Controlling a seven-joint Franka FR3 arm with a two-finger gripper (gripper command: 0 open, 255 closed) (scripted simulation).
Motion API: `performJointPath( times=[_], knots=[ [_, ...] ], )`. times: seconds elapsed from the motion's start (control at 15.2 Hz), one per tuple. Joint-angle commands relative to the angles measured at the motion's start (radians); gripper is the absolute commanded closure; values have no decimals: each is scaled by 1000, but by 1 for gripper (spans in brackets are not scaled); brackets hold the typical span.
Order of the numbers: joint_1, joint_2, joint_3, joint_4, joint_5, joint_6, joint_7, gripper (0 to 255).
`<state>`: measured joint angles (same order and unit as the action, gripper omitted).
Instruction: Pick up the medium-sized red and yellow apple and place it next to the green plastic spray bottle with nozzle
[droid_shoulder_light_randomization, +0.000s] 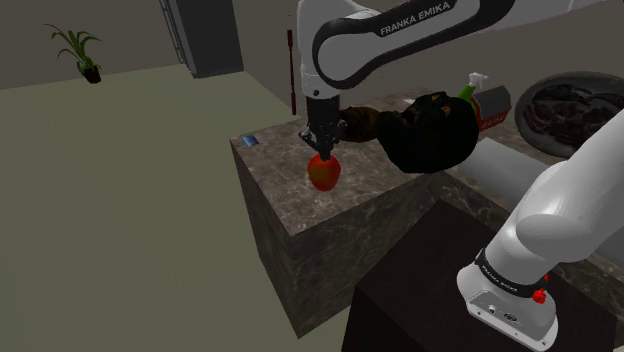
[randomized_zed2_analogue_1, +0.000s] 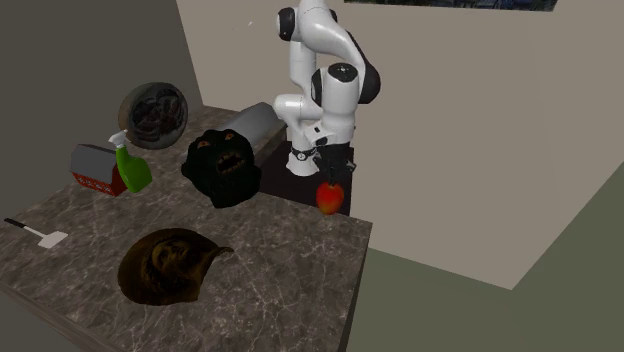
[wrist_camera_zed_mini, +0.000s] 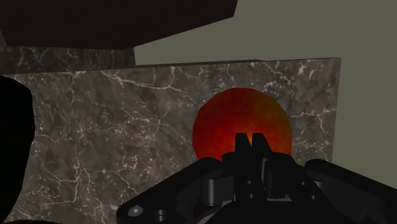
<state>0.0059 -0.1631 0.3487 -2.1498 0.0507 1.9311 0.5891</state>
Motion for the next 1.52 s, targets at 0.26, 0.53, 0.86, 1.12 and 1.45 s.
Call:
performJointPath(
  times=[0.26,0.53,0.86,1.12,1.45],
  knots=[
    [-2,-16,-5,66,3,-81,-4,255],
    [-3,-23,-7,112,4,-135,-6,255],
    [-4,-27,-10,176,4,-202,-7,255],
    [-5,-26,-12,230,3,-256,-6,255],
    [-7,-20,-13,304,0,-323,-5,255]
  ],
)
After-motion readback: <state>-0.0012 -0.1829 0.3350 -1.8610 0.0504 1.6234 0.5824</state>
